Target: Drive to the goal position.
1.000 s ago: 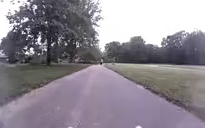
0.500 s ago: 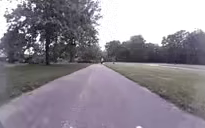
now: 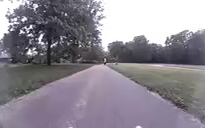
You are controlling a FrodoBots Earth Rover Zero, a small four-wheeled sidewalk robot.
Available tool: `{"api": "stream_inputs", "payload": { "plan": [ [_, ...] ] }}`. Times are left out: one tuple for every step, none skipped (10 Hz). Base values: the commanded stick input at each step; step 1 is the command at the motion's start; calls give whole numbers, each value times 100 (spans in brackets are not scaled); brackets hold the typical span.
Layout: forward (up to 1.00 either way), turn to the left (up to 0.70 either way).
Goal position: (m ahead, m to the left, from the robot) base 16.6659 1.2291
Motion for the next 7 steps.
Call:
{"api": "stream_inputs", "payload": {
  "plan": [
    [70,14],
    [70,14],
    [70,14],
    [70,14],
    [70,14],
    [70,14],
    [70,14]
  ]
}}
